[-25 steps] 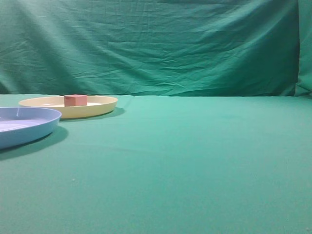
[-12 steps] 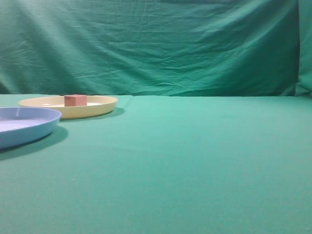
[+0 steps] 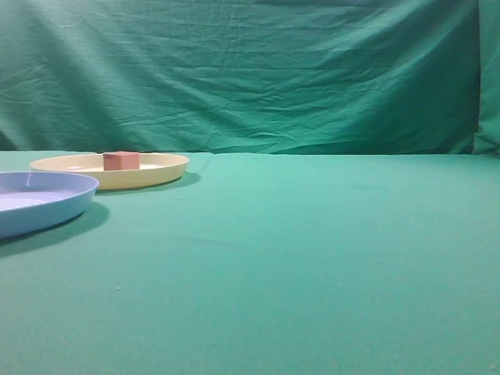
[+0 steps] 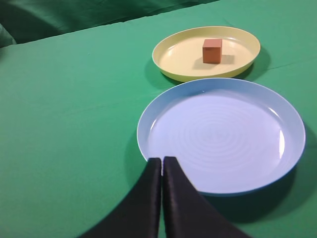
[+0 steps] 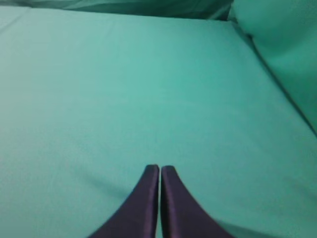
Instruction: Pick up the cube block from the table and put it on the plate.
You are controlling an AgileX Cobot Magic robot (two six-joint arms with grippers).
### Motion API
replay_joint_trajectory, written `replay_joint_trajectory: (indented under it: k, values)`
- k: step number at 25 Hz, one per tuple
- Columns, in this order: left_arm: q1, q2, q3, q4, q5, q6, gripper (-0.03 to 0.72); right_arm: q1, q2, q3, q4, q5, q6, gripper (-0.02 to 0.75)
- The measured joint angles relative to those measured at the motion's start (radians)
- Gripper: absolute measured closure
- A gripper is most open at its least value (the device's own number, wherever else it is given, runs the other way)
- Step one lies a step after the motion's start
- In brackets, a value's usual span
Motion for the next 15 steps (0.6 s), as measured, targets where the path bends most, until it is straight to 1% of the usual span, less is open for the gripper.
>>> replay_joint_trajectory:
  k: [5,15]
  values:
    - [0.0,0.0,0.0,0.0,0.0,0.0,0.688,0.029,0.0,0.002,-0.007,-0.011,0.0,0.738]
    - [0.0,0.0,0.0,0.0,0.0,0.0,0.688,0.029,0.0,0.004,-0.007,-0.015,-0.002,0.738]
